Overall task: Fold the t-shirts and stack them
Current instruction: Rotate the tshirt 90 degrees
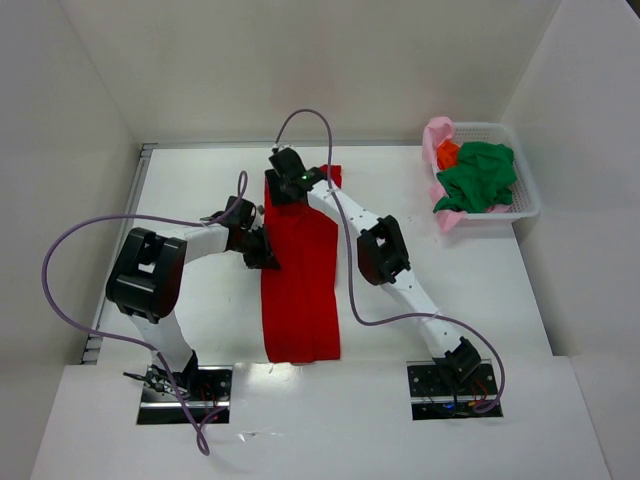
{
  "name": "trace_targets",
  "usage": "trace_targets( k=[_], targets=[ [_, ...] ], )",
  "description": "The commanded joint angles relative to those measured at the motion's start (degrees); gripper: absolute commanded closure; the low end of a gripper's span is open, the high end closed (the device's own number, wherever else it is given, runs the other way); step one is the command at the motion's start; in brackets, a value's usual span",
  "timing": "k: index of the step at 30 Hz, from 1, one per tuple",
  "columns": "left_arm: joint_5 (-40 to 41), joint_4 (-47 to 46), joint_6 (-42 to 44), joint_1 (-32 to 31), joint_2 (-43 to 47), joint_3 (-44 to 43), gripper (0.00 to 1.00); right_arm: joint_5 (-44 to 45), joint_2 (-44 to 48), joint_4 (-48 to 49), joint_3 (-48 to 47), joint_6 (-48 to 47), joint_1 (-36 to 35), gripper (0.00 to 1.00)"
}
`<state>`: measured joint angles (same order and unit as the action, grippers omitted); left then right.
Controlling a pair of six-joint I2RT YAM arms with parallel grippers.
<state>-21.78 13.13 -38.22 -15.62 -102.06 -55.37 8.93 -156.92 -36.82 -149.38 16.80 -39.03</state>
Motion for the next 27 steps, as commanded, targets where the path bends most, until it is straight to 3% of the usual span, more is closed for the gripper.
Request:
trace_targets(
  k=[1,6,10,18,27],
  targets=[
    [0.95,-1.0,-0.98,0.15,-0.6,0.53,1.0,1.27,-1.89,-0.54,-3.72,-0.1,-0.53,0.38],
    [2.09,-1.0,-1.51,0.15,-1.12,0.53,1.0,1.27,-2.42,-0.54,-3.72,-0.62,-0.53,0.5],
    [2.09,-1.0,-2.03,0.15,-1.64,0.53,1.0,2.06,-2.42,-1.15,-4.77,-0.63,-0.53,0.68],
    [2.62,-1.0,-3.09,0.15,-2.7,1.05,1.0,4.78,1.61,-1.68,-2.06,0.43,-0.53,0.75],
    [2.62,-1.52,-3.62,0.15,-4.28,1.06,1.0,8.29,14.61,7.28,22.43,4.73,-0.53,0.86]
  ],
)
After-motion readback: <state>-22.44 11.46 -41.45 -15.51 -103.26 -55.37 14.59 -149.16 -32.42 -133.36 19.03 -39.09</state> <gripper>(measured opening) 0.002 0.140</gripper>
